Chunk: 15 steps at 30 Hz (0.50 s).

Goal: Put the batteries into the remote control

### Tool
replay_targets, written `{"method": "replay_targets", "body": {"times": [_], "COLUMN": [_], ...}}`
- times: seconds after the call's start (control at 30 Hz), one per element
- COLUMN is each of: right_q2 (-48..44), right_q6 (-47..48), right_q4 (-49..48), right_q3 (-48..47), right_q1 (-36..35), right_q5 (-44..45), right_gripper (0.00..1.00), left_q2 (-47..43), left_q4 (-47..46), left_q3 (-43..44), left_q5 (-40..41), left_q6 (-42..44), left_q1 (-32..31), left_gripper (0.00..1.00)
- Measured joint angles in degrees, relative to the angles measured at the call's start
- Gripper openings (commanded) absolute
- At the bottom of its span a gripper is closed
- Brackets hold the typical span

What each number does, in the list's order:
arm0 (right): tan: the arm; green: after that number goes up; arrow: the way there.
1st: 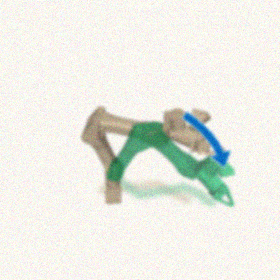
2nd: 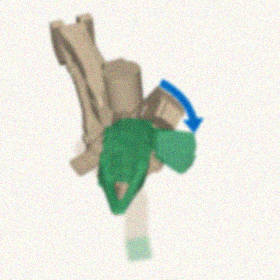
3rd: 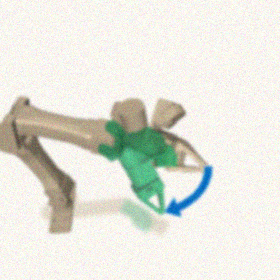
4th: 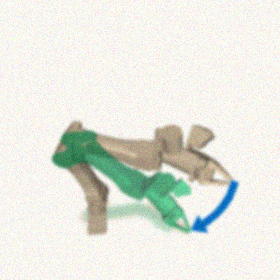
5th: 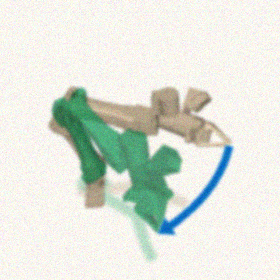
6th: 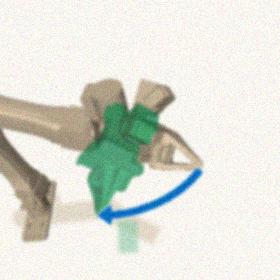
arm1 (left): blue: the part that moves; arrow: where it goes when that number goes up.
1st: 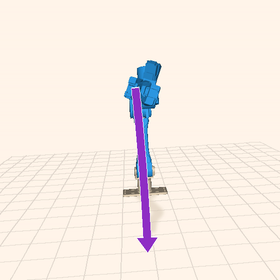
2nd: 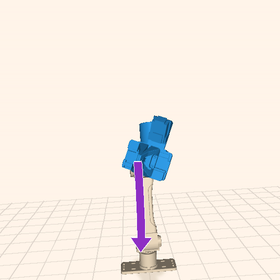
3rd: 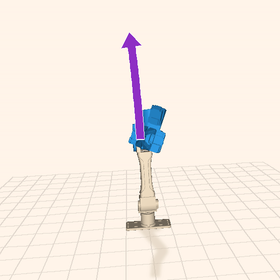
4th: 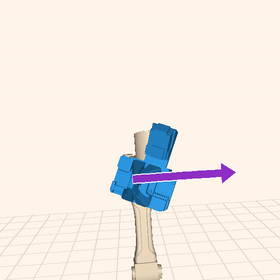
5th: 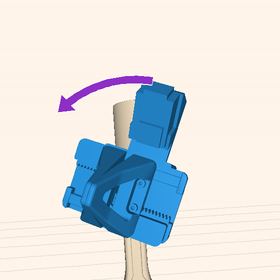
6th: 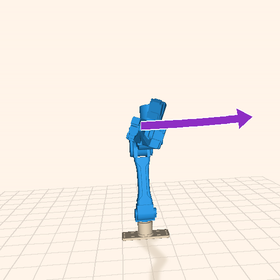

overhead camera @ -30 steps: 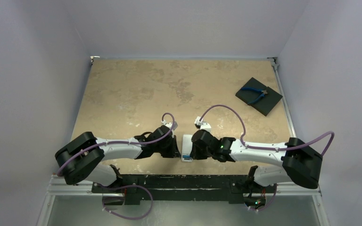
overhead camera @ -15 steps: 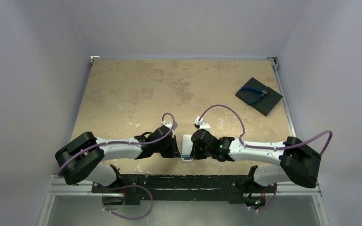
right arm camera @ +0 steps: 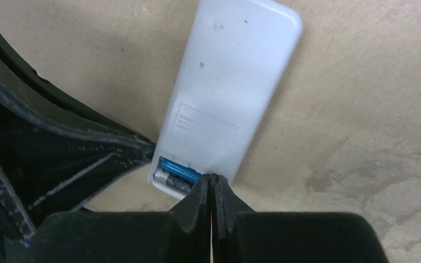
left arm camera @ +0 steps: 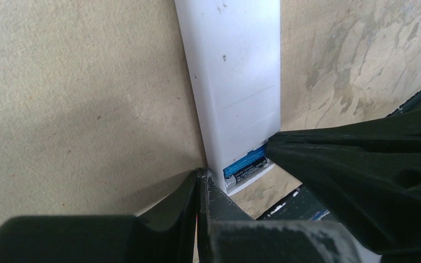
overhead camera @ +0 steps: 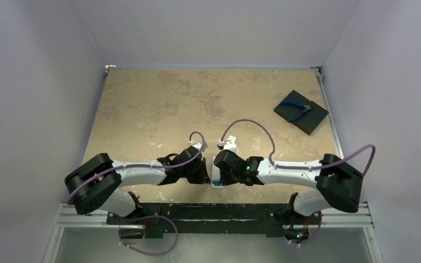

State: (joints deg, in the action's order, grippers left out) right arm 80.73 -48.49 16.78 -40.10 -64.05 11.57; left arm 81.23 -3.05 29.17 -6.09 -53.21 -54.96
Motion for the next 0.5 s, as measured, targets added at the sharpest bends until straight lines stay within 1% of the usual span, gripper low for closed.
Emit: {"method": "replay_targets", "body": {"times": [0.1,0.37,0.5], "right_q2": [2.67,9.53,11.15], "right_q6": [0.81,2.75,2.86], "right_q4": [1.88,10.60,13.73], "right_q3": [-2.45,-10.38,-13.05], "right_q1": [-1.38,-5.42,-6.23], "right_q5": [1.51,7.54,9.20], "right_gripper": [0.00,0.00,0.00], "left_q2": [0.31,0.31,0.26], "left_q4": [0.15,0.20,0.22], "left_q3": [0.35,0.39,0.37], "left_q5": [0.26,0.37,0.44], "left_q6": [0.00,-0.02,0.00], "left_q1": [-0.33,-0.46,-0.46], "left_gripper": [0.02,0.01,0.01]}}
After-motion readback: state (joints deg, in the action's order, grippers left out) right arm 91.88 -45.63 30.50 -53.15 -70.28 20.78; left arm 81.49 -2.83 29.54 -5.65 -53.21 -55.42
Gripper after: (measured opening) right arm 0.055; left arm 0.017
